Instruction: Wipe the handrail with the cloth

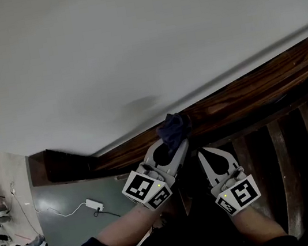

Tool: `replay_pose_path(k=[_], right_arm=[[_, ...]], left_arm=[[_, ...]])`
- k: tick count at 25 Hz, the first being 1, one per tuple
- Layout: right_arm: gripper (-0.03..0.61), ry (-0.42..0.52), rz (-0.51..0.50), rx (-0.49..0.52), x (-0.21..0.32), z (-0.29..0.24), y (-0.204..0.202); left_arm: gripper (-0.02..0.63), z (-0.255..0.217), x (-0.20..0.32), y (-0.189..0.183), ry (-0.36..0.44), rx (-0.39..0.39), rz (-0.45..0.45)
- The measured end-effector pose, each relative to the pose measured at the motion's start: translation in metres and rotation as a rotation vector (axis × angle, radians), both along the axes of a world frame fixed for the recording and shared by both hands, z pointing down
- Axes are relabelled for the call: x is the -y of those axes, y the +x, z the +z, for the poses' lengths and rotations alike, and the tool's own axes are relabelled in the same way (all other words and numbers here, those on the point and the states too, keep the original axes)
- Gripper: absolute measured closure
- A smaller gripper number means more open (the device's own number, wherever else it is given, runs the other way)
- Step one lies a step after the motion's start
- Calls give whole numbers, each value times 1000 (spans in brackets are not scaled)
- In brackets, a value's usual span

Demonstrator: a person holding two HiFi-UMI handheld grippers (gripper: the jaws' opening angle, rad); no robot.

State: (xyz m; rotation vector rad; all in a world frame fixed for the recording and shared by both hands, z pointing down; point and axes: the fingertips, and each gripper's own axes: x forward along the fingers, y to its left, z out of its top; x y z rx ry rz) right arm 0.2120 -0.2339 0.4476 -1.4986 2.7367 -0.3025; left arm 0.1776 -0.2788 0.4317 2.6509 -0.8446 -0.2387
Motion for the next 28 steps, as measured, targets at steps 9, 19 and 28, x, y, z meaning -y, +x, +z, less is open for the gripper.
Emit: replay_pose_path(k=[9,19,28], right_arm=[[571,48,122,12,27,-18,56],[571,29,170,27,24,-8,77],[571,21,155,35,12,-4,73]], left_arm=[[531,-15,36,73,-25,-12,92],[531,2,47,117,-69,40,143],[531,21,59,93,-215,32,75]])
